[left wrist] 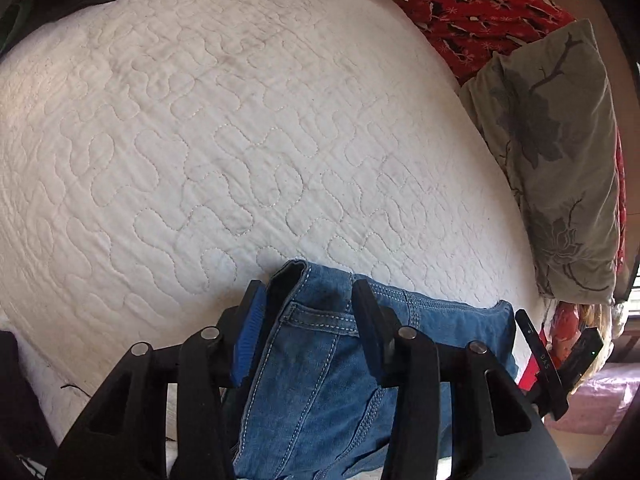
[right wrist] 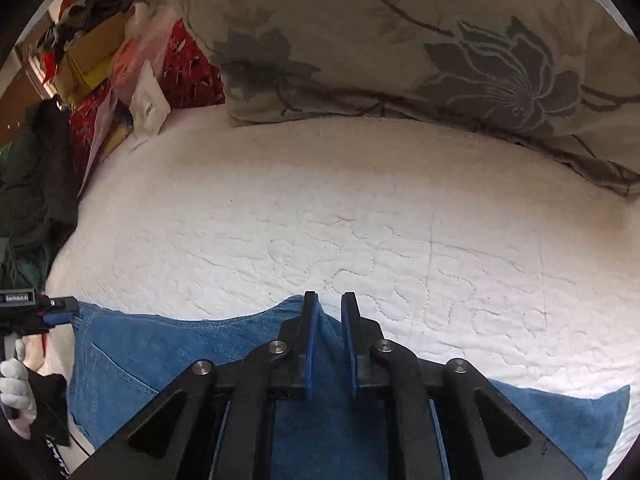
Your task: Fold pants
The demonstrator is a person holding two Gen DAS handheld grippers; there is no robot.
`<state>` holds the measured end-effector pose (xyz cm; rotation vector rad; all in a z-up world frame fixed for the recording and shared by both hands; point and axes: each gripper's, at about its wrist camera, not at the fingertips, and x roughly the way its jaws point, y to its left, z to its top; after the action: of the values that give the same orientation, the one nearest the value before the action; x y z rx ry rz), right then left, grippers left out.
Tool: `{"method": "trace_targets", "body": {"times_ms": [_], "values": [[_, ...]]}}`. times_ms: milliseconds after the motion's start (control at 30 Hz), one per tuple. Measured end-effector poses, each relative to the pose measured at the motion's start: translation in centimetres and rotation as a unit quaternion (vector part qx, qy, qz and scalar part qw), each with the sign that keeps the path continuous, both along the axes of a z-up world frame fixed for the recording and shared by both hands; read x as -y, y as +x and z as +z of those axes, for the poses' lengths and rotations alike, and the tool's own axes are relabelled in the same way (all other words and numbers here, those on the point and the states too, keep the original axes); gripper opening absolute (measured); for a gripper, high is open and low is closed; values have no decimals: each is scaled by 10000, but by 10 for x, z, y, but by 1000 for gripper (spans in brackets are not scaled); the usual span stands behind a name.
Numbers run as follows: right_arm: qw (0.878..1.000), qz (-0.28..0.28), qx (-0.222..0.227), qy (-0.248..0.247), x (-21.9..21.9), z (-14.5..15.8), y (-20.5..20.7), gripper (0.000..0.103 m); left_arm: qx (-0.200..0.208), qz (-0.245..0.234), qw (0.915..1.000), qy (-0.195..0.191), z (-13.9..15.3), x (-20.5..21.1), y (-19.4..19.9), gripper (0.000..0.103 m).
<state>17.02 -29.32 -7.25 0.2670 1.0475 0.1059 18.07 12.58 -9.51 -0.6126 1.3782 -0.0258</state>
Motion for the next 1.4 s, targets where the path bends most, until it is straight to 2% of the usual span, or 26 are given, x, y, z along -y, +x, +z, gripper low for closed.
{"method": "trace_targets", "body": {"times_ms": [67,133,167,200,233,333,400,433,500,567,600,633,667,733,800,867,967,1000,1067,1100,1133,1233,1333,1400], "values": [[9993,-290,83,241,31,10,-24,23,70,-66,9999,-89,9,-4,-13,43],[9979,-618,110,143,67,18,-52,30,128,-161,9996,-193,13,-4,-27,43],[9967,-796,69,113,88,19,-67,39,140,-210,9994,-252,12,-4,-34,49],[9950,-995,2,45,109,18,-80,43,116,-260,9992,-268,10,-1,-40,53],[9925,-1213,-98,-68,130,16,-92,44,95,-279,9992,-256,8,2,-44,57],[9830,-1783,-335,-275,178,8,-120,45,-73,-329,9991,-246,-5,13,-44,57],[9793,-1986,-382,-93,196,1,-127,46,-184,-269,9989,-339,-13,21,-36,57],[9783,-2032,-394,-1,203,-4,-127,46,-218,-253,9992,-223,-13,24,-33,57],[9772,-2082,-415,-59,205,-12,-120,46,-193,-272,9994,-9,-10,33,-26,62],[9790,-1976,-490,-110,200,-24,-111,46,-190,-297,9992,202,-7,39,-23,63],[9800,-1875,-593,-296,196,-30,-106,44,-189,-348,9988,278,-6,42,-22,63],[9811,-1735,-649,-563,189,-32,-102,33,-213,-361,9984,373,-5,46,-20,63],[9840,-1583,-586,-564,186,-32,-104,17,-223,-338,9983,425,-4,47,-20,63],[9835,-1754,-237,-386,194,-27,-115,16,-171,-318,9976,583,-4,47,-19,63],[9800,-1939,-442,-81,210,-42,-120,16,-189,-295,9943,1007,-10,50,-15,63],[9788,-2010,-389,100,214,-42,-121,18,-298,-277,9937,1042,-17,51,-11,63],[9725,-2262,-93,550,223,-21,-136,24,-192,-324,9933,1095,-7,51,-14,63],[9681,-2365,82,824,228,-11,-147,24,-168,-306,9936,1070,-3,49,-17,63],[9609,-2545,299,1047,238,6,-176,27,-30,-269,9940,1056,11,43,-25,63],[9596,-2576,346,1079,239,12,-192,30,85,-290,9938,1072,19,43,-29,63],[9591,-2596,394,1059,240,18,-209,37,206,-361,9933,1076,29,45,-33,63],[9548,-2768,416,1002,236,25,-266,49,537,-772,9894,1108,55,69,-41,63],[9384,-3041,456,1574,229,11,-319,56,766,-1374,9829,960,76,113,-42,63],[9266,-3190,360,1958,219,-6,-344,57,834,-1841,9756,857,85,151,-42,63]]}}
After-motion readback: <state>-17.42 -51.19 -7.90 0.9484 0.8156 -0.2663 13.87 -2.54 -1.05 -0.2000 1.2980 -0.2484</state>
